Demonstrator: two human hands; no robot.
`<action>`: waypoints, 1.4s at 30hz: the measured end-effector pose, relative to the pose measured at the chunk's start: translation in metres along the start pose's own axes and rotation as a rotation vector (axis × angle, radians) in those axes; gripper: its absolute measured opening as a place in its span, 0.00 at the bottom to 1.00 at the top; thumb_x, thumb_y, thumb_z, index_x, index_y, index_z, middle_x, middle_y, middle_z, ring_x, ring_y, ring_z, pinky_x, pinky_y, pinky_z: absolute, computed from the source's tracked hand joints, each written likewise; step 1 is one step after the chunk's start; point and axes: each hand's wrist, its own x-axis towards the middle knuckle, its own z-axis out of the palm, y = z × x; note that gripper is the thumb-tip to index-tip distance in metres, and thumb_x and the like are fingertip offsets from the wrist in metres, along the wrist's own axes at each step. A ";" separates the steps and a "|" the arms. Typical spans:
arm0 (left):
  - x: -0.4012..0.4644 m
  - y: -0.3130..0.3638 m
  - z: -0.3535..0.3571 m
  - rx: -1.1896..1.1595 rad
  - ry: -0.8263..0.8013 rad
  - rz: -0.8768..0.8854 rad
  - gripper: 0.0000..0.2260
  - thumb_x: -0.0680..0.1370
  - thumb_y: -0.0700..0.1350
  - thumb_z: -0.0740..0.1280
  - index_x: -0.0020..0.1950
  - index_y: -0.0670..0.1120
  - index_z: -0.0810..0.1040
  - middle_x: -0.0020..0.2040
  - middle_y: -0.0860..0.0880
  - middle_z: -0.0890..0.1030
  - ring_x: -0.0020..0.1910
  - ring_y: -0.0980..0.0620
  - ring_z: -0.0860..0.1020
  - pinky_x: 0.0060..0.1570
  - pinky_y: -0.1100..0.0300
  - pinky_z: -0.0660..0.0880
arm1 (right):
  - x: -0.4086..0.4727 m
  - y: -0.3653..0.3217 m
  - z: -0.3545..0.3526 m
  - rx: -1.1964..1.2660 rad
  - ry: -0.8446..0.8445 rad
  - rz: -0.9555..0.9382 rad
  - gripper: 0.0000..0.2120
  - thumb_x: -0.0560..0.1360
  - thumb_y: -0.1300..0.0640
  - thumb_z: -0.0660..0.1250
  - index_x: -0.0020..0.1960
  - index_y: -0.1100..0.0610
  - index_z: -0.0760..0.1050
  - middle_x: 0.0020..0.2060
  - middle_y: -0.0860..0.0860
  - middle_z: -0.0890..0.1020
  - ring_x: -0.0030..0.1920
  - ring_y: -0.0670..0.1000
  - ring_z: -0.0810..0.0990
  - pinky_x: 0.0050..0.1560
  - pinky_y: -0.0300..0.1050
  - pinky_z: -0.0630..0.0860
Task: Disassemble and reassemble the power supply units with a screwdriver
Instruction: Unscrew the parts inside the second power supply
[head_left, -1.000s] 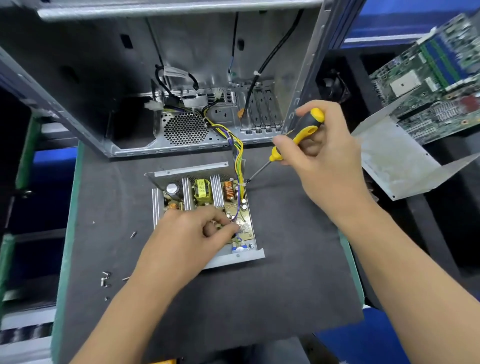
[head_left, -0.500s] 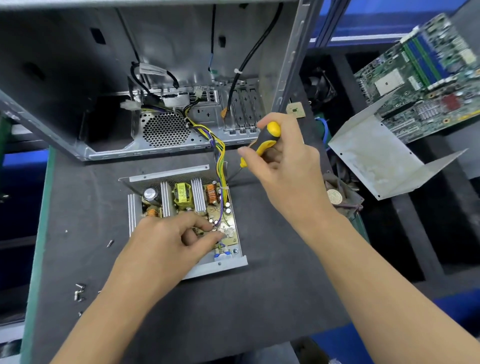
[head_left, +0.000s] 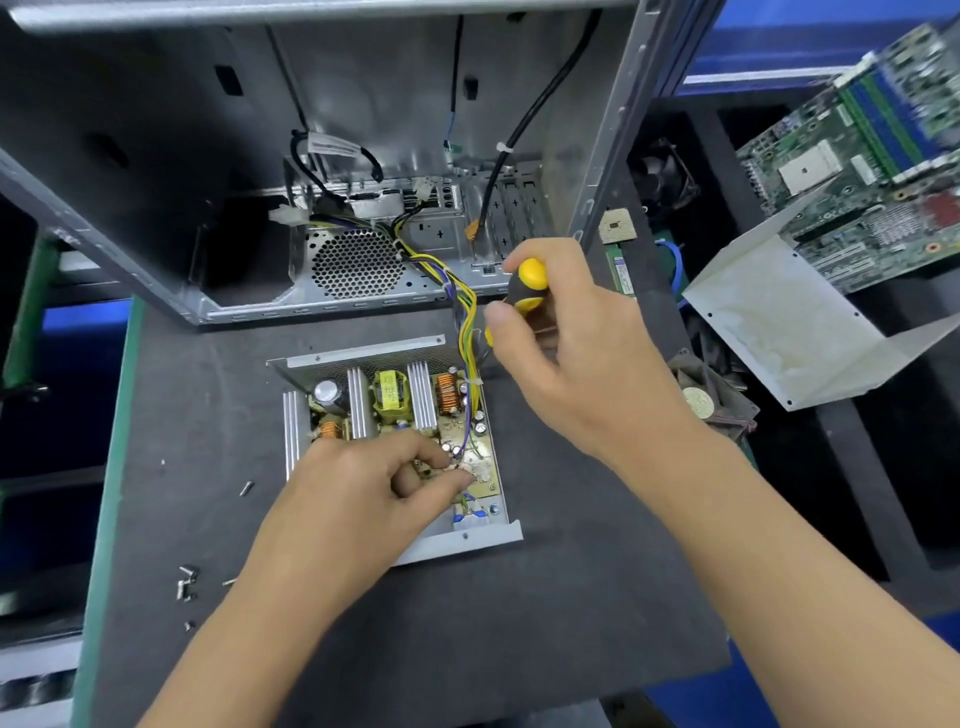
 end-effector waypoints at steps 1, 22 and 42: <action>0.000 0.001 0.000 0.002 0.000 0.002 0.08 0.69 0.58 0.73 0.39 0.55 0.83 0.27 0.59 0.77 0.27 0.58 0.73 0.32 0.62 0.74 | 0.001 -0.004 -0.002 -0.023 -0.011 -0.025 0.10 0.79 0.51 0.62 0.57 0.54 0.70 0.39 0.49 0.77 0.41 0.54 0.78 0.44 0.55 0.76; -0.091 -0.109 -0.030 -0.227 0.787 -0.329 0.14 0.83 0.49 0.56 0.42 0.54 0.78 0.38 0.54 0.79 0.38 0.56 0.79 0.38 0.59 0.73 | 0.039 -0.059 -0.030 -1.058 -0.467 -0.109 0.21 0.80 0.39 0.50 0.49 0.55 0.70 0.37 0.56 0.72 0.45 0.64 0.79 0.40 0.50 0.70; -0.086 -0.121 -0.012 0.484 0.417 -0.286 0.28 0.75 0.65 0.59 0.65 0.46 0.74 0.62 0.45 0.71 0.61 0.40 0.69 0.60 0.44 0.64 | 0.046 -0.066 -0.024 -1.114 -0.611 -0.099 0.17 0.80 0.42 0.57 0.53 0.56 0.72 0.46 0.55 0.77 0.46 0.62 0.79 0.47 0.54 0.77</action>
